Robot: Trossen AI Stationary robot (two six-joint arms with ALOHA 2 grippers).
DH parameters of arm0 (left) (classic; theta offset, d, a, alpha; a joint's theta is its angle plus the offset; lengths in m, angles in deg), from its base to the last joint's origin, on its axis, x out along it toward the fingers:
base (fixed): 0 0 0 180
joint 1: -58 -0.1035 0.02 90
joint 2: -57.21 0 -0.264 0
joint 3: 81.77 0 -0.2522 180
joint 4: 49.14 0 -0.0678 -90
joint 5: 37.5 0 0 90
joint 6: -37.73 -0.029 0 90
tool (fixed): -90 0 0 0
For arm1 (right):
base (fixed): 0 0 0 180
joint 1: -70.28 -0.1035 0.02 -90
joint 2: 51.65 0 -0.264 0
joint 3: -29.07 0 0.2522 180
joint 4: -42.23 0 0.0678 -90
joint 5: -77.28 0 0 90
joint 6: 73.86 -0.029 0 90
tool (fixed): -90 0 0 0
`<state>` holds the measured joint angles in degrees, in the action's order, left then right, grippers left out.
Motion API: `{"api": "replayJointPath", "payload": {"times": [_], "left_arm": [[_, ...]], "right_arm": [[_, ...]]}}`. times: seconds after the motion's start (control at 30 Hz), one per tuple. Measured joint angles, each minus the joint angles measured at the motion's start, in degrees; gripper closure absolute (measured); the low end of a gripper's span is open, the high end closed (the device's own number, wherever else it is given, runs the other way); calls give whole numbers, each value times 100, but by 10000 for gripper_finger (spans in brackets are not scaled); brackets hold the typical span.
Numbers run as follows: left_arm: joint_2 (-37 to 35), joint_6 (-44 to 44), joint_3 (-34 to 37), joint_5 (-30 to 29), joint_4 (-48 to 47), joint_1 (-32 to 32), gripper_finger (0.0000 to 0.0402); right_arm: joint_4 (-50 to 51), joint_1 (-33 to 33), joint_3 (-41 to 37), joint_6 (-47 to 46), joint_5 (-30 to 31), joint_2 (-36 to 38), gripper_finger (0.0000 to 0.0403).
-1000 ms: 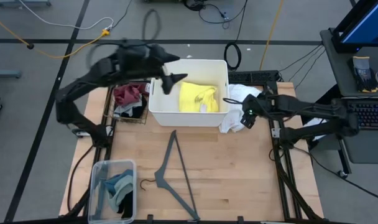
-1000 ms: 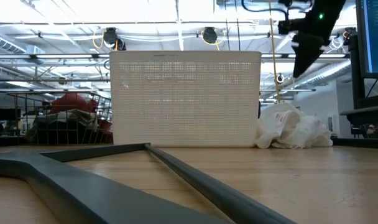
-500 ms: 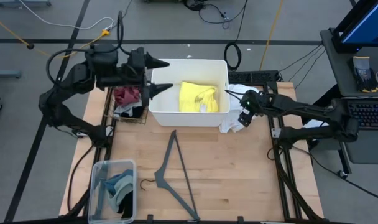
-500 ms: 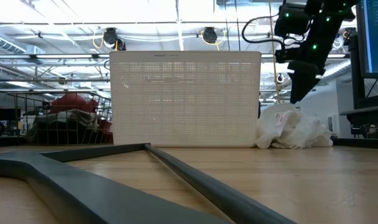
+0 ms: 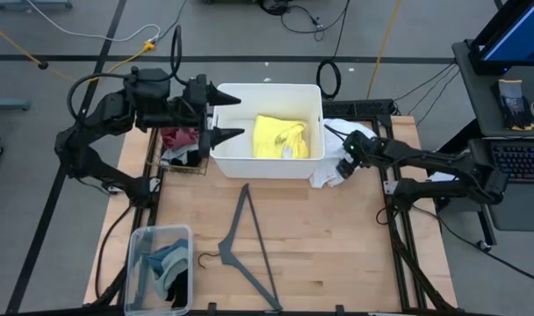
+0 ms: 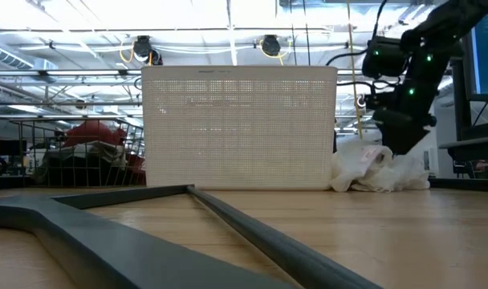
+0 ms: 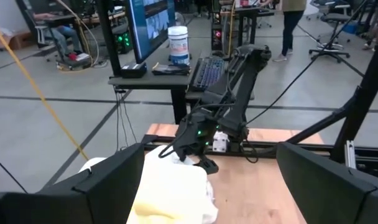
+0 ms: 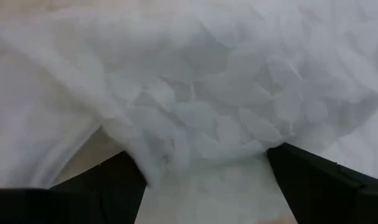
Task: Pick & Place Cloths
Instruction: Put the white t-shirt into the white bin
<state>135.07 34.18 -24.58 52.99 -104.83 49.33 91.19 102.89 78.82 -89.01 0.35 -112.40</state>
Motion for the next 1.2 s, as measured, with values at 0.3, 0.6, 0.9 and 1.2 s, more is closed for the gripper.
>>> {"api": "replayJointPath", "payload": {"times": [0.3,0.6,0.9,1.2], "left_arm": [[0,0,0,-2,0,-2,36],[0,-2,0,-11,2,-2,36],[0,18,0,-15,2,-2,37],[0,105,0,-17,2,-2,36]], "right_arm": [[-1176,238,-849,-928,-269,-38,85],[-1244,268,-1315,-1667,-243,-151,101],[-1339,265,-1696,-2335,-270,-157,220],[-1467,257,-1993,-2923,-430,-133,359]]}}
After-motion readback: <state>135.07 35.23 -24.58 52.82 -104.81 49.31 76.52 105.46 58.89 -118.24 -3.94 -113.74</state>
